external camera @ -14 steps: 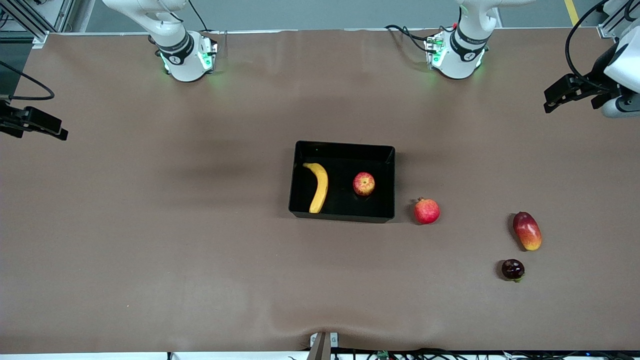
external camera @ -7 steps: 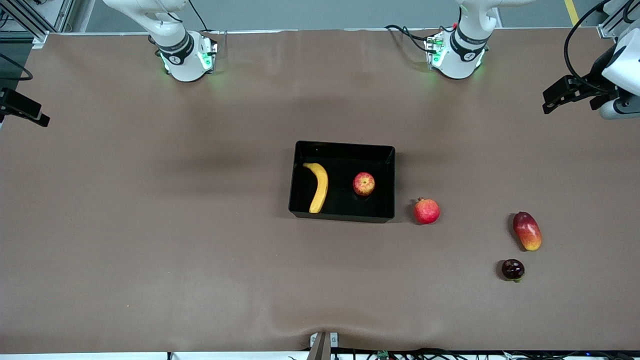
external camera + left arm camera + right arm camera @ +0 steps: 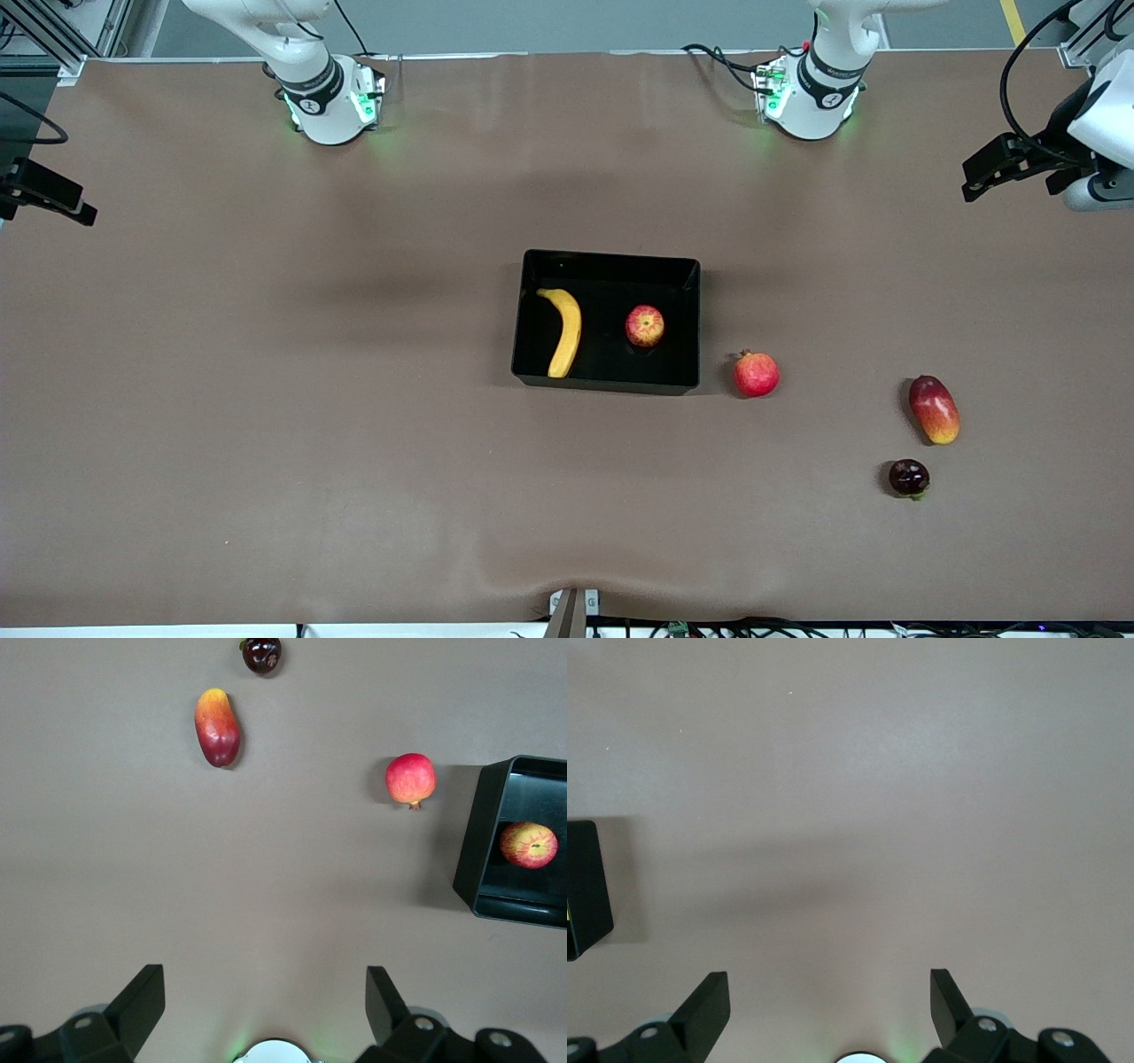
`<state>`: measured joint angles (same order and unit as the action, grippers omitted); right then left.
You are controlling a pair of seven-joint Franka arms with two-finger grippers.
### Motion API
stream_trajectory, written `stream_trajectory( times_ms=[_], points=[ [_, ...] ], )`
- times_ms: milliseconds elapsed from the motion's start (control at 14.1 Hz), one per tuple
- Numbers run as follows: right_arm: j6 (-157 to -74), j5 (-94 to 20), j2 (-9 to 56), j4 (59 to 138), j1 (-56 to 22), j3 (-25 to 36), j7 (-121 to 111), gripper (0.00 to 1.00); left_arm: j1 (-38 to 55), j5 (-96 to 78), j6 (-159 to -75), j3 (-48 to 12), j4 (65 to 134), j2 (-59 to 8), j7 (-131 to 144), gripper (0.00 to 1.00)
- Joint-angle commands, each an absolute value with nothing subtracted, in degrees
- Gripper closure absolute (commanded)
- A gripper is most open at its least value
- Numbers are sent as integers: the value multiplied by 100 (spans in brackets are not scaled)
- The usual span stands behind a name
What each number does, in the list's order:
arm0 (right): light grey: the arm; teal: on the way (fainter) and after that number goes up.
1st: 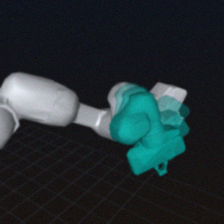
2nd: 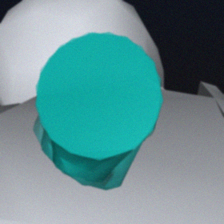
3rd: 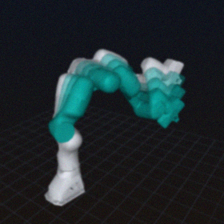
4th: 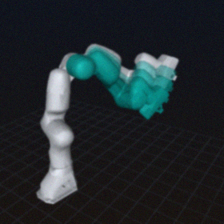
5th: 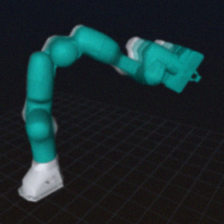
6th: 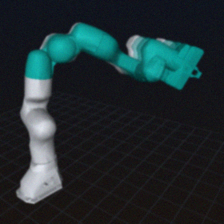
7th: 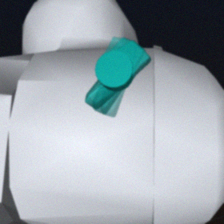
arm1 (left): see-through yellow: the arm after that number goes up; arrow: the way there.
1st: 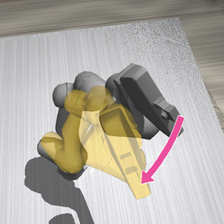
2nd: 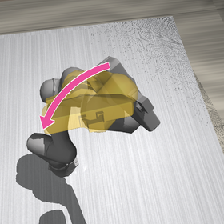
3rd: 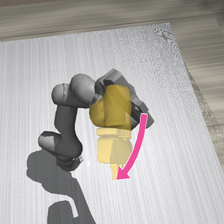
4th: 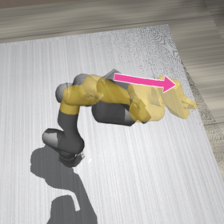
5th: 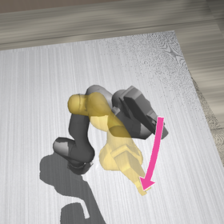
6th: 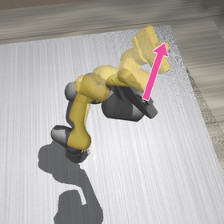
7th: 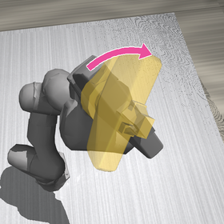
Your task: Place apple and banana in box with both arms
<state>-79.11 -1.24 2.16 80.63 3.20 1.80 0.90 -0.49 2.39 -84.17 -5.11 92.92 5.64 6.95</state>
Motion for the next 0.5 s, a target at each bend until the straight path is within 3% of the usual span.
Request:
stream_trajectory(
  times_ms=[0, 427],
  points=[
    [-7901, -193, 158, 8121, 352, 149, 123, 0, -97, 149, -8288, -519, 9141, 519, 589, 0],
    [-7945, -193, 176, 8104, 352, 141, 123, 0, -97, 149, -8288, -519, 9149, 510, 589, 0]
  ],
)
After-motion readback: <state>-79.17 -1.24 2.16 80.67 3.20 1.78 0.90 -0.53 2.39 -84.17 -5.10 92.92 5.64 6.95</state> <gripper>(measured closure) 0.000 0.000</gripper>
